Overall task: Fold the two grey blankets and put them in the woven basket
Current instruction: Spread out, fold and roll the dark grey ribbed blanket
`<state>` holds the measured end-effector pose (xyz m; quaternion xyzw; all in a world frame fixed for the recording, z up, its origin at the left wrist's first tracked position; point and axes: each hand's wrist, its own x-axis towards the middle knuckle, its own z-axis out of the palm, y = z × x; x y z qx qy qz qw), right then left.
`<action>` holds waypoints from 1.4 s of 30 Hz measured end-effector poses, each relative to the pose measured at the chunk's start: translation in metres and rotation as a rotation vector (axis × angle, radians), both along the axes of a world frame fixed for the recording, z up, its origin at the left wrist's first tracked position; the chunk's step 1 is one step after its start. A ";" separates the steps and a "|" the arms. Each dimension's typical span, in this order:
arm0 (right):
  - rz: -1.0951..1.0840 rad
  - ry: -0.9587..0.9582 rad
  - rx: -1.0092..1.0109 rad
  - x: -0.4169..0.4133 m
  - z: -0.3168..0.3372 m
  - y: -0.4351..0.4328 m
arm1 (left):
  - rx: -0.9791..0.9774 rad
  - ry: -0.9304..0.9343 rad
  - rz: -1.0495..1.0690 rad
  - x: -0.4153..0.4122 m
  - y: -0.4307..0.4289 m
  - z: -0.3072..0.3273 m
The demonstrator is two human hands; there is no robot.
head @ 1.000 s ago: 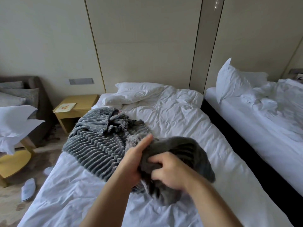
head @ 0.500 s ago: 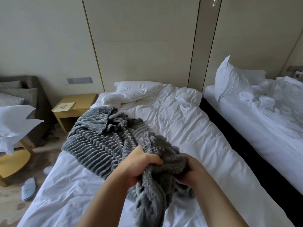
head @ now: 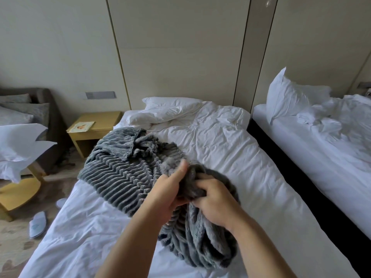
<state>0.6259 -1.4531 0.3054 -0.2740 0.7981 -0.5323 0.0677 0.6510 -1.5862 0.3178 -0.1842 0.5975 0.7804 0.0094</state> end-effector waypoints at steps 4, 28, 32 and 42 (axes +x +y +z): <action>0.173 -0.545 -0.366 0.007 0.002 0.009 | -0.256 0.078 0.197 0.001 0.000 -0.014; -0.412 -0.684 -0.890 -0.032 0.016 0.027 | -0.417 -0.126 0.082 0.008 -0.020 -0.021; -0.020 -0.270 -0.230 0.009 0.012 -0.010 | 0.001 -0.047 0.102 0.003 -0.007 -0.017; -0.332 -1.355 -0.722 -0.012 -0.066 -0.005 | 0.025 -0.097 0.139 0.010 -0.010 -0.044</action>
